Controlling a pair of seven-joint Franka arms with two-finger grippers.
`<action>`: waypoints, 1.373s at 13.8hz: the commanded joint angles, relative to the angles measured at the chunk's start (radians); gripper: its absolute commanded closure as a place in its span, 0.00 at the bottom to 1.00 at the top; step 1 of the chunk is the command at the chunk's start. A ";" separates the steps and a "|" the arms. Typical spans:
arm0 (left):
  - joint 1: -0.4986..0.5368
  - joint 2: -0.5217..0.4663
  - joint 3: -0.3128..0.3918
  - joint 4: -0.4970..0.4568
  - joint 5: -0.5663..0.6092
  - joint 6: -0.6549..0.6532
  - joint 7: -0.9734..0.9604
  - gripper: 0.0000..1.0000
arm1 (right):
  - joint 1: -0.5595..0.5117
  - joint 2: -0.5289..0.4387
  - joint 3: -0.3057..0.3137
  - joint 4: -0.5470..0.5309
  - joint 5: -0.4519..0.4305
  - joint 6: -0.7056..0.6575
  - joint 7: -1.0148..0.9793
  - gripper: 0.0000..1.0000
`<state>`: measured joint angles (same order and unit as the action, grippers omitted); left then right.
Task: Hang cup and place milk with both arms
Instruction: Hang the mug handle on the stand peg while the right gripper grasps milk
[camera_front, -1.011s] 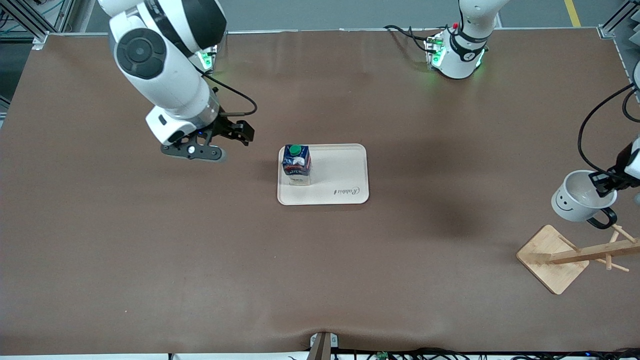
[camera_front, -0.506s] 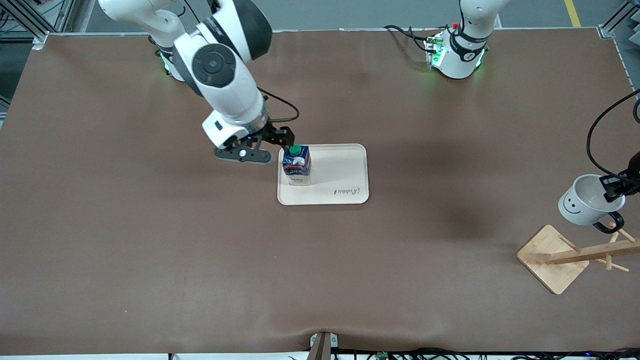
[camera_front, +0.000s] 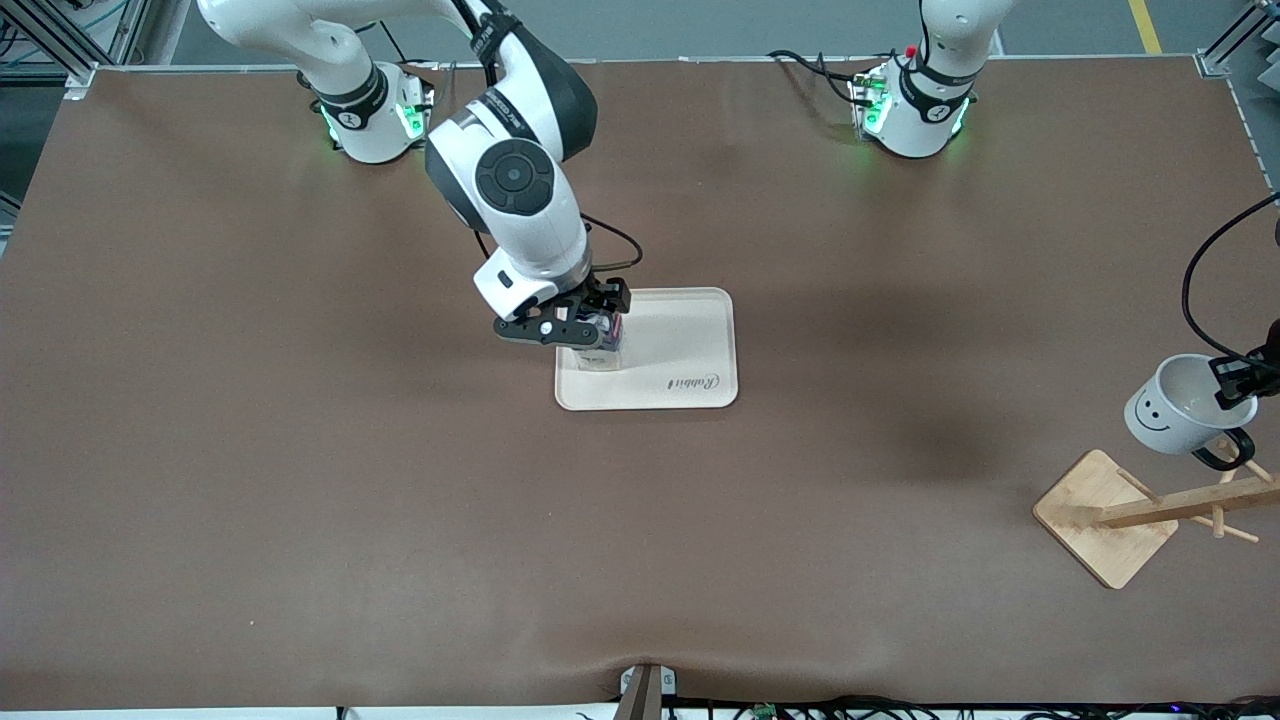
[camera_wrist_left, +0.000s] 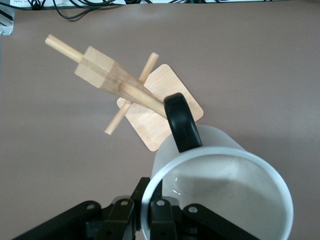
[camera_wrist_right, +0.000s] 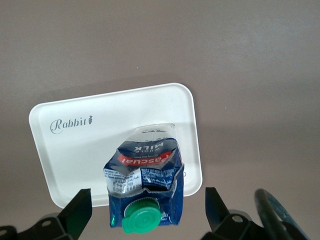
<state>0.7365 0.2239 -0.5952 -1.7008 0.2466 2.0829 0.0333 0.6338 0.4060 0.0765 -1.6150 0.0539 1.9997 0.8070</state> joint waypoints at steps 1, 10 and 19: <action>0.030 0.021 -0.008 0.010 -0.032 0.026 0.069 1.00 | 0.032 0.039 -0.011 0.021 -0.023 0.042 0.055 0.00; 0.049 0.068 -0.009 0.017 -0.090 0.054 0.093 0.59 | 0.046 0.077 -0.012 0.015 -0.065 0.053 0.075 0.38; 0.043 0.031 -0.048 0.116 -0.136 -0.150 0.073 0.00 | 0.032 0.073 -0.011 0.023 -0.060 0.040 0.075 1.00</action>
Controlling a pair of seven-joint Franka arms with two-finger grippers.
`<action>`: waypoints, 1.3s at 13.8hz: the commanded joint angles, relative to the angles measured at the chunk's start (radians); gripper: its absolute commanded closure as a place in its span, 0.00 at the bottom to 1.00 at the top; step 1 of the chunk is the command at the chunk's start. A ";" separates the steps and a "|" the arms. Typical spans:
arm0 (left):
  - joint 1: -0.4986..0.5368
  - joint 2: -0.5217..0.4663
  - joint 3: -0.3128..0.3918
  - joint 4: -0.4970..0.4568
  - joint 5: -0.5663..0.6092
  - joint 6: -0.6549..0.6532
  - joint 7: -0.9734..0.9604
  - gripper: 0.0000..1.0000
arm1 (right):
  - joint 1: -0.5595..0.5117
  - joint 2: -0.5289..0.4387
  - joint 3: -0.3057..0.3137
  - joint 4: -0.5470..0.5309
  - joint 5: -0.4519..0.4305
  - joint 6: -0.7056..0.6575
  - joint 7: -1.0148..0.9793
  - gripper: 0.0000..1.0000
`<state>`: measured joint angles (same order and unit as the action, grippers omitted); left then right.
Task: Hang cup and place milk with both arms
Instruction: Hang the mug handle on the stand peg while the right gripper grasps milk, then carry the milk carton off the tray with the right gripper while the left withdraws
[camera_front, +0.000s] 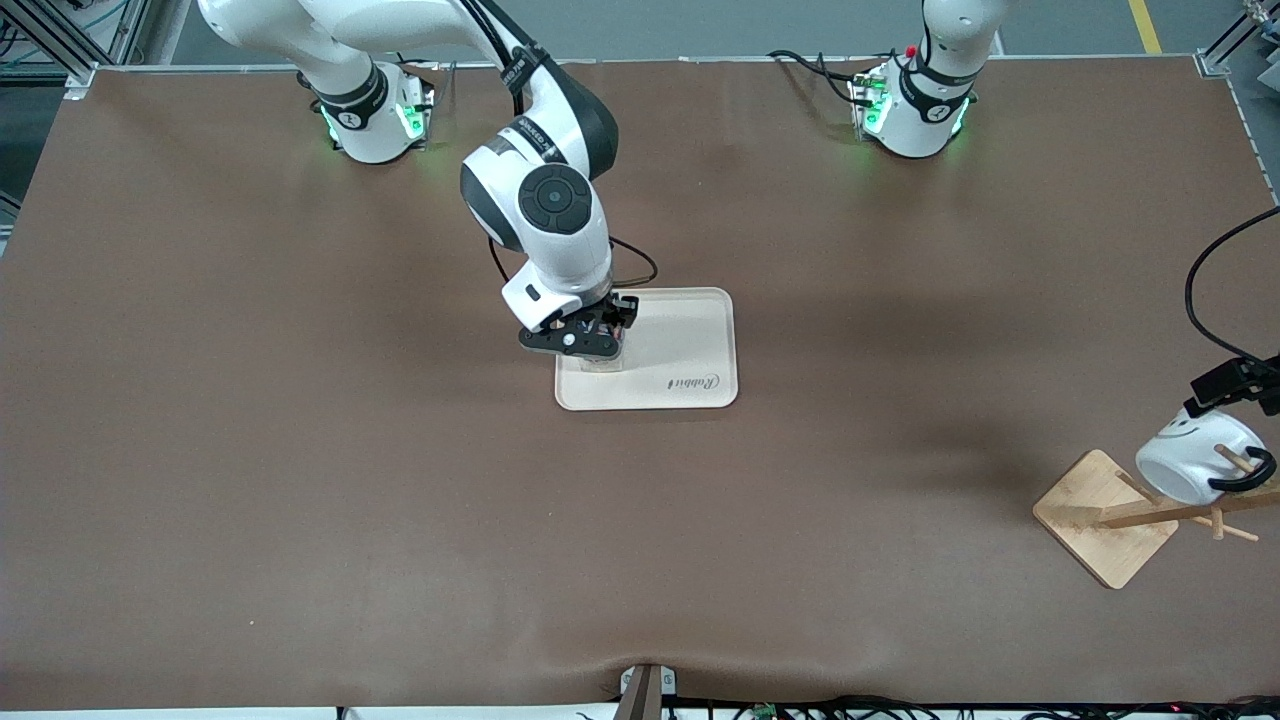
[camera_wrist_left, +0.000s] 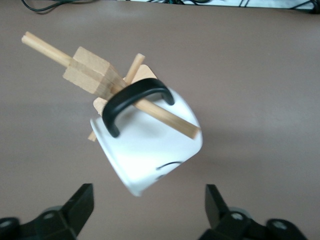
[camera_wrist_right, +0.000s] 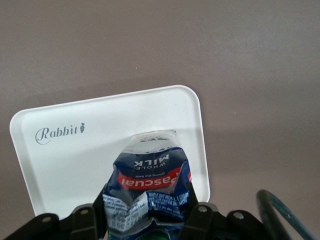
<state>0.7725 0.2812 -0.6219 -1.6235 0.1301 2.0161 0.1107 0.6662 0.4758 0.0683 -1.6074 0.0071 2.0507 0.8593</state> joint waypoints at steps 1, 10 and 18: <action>0.007 -0.031 -0.027 0.048 -0.018 -0.111 -0.006 0.00 | -0.002 0.000 -0.002 0.020 -0.012 -0.012 0.023 1.00; 0.004 -0.164 -0.087 0.089 -0.015 -0.359 -0.008 0.00 | -0.071 -0.077 -0.008 0.147 -0.002 -0.231 0.006 1.00; 0.001 -0.186 -0.177 0.180 -0.018 -0.488 -0.109 0.00 | -0.261 -0.167 -0.007 0.136 0.001 -0.378 -0.241 1.00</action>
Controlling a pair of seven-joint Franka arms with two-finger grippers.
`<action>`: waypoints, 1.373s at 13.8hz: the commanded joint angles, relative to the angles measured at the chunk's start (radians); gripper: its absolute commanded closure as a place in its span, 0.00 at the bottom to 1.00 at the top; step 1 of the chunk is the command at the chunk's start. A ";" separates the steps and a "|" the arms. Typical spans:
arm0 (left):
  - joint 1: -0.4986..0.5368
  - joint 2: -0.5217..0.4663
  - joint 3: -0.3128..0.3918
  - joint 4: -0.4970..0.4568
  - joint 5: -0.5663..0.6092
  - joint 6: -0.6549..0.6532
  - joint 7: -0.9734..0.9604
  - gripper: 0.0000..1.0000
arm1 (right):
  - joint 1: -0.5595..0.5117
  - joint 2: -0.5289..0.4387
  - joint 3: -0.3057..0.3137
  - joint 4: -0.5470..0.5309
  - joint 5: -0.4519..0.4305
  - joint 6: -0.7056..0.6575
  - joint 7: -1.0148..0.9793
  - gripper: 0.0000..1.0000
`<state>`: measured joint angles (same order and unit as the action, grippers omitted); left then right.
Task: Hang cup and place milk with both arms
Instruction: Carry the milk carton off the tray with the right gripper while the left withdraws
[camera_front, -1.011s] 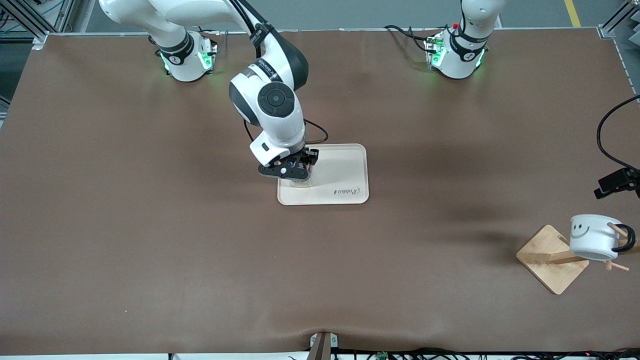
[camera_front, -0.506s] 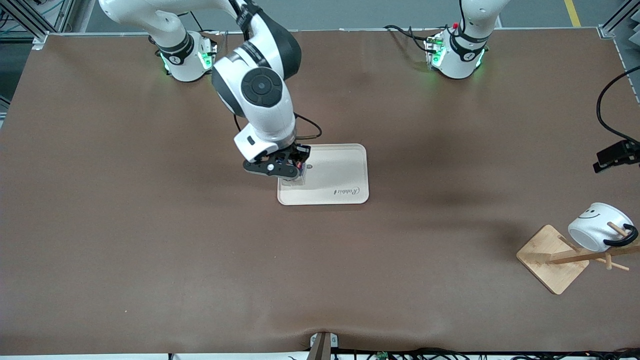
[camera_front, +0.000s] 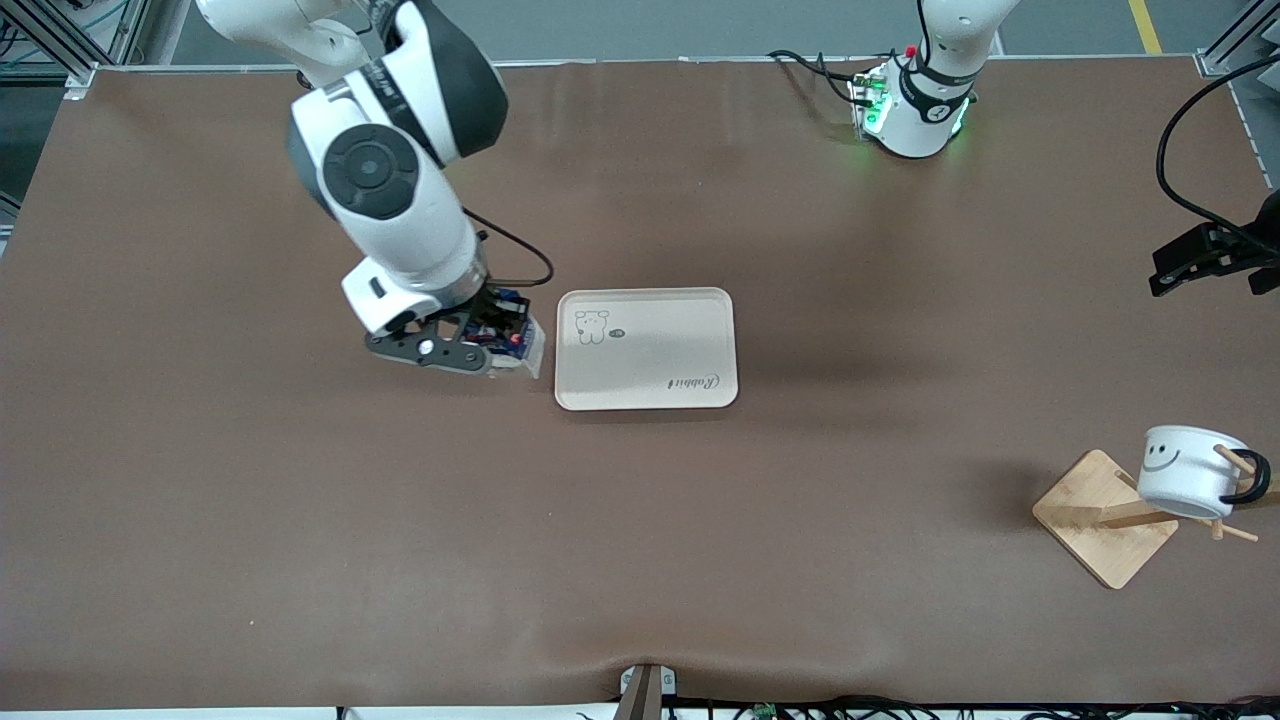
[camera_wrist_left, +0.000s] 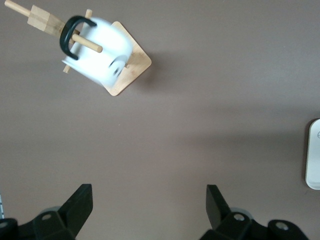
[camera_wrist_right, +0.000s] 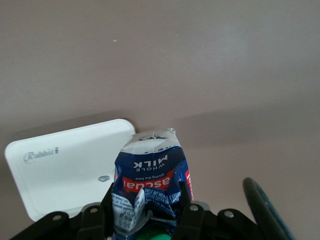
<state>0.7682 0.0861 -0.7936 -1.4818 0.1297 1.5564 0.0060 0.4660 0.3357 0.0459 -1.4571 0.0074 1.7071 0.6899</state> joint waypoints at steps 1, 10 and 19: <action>0.005 0.020 -0.006 0.038 -0.015 -0.030 -0.006 0.00 | -0.090 -0.035 0.014 -0.014 0.002 -0.040 -0.114 1.00; -0.372 -0.026 0.316 0.032 -0.010 -0.024 -0.133 0.00 | -0.322 -0.107 0.009 -0.118 -0.007 -0.069 -0.365 1.00; -0.747 -0.095 0.681 -0.018 -0.079 -0.095 -0.127 0.00 | -0.383 -0.135 -0.184 -0.382 -0.087 0.238 -0.733 1.00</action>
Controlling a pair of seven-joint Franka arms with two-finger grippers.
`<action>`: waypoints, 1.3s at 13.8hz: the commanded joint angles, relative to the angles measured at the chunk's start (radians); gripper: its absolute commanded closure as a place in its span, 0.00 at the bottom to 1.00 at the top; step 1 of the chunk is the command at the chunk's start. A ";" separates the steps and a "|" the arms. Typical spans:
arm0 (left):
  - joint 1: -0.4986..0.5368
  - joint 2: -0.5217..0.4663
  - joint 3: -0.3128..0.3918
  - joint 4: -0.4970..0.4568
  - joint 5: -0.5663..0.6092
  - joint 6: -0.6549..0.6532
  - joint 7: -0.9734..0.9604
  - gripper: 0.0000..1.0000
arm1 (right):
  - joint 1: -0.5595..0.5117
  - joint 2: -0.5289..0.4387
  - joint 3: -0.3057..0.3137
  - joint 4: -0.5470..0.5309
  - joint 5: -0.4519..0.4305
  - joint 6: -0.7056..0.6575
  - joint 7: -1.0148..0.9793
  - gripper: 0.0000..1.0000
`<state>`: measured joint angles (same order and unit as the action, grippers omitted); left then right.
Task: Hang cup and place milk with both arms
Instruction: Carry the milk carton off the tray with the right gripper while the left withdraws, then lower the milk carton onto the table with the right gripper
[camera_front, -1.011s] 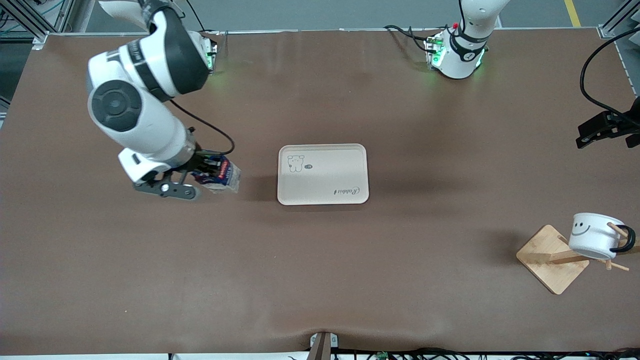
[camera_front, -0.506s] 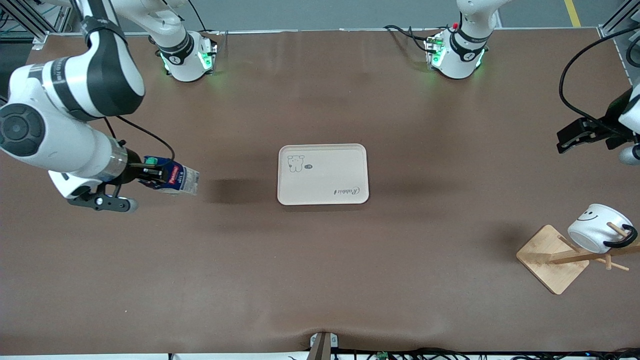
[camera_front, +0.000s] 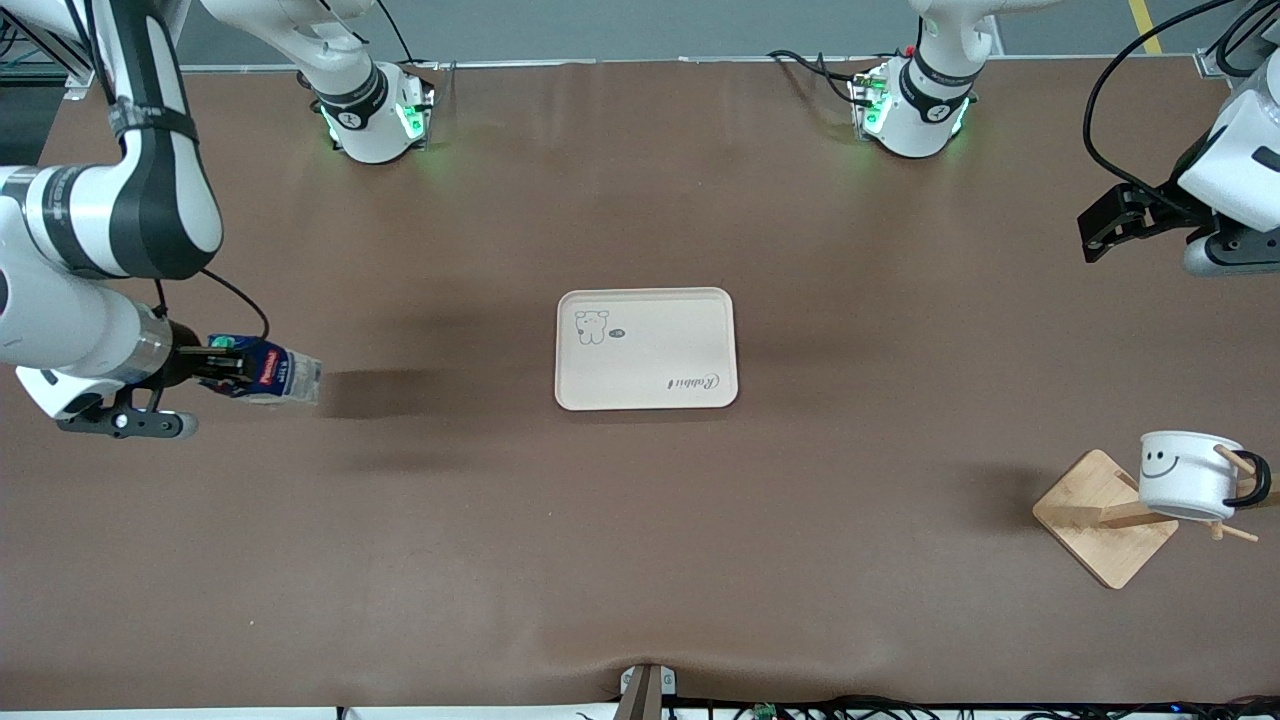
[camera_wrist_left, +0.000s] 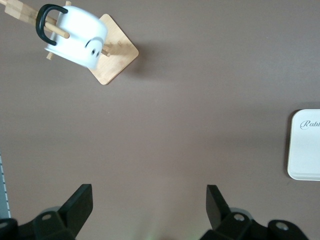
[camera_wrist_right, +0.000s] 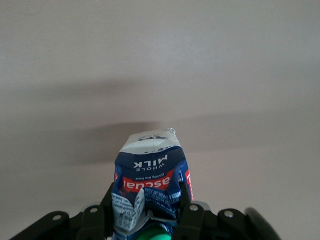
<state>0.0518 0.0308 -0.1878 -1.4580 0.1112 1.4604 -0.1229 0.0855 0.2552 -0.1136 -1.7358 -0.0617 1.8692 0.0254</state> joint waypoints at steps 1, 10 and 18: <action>-0.046 -0.061 0.103 -0.079 -0.077 0.017 0.003 0.00 | -0.004 -0.053 -0.038 -0.123 -0.018 0.096 -0.087 1.00; -0.038 -0.060 0.079 -0.064 -0.065 0.021 0.000 0.00 | -0.026 -0.042 -0.044 -0.240 0.016 0.245 -0.094 1.00; -0.040 -0.029 0.082 -0.039 -0.079 0.020 -0.006 0.00 | -0.046 -0.036 -0.044 -0.255 0.097 0.252 -0.096 0.76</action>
<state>0.0135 -0.0015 -0.1072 -1.5061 0.0511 1.4746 -0.1226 0.0542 0.2462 -0.1674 -1.9621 0.0190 2.1088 -0.0634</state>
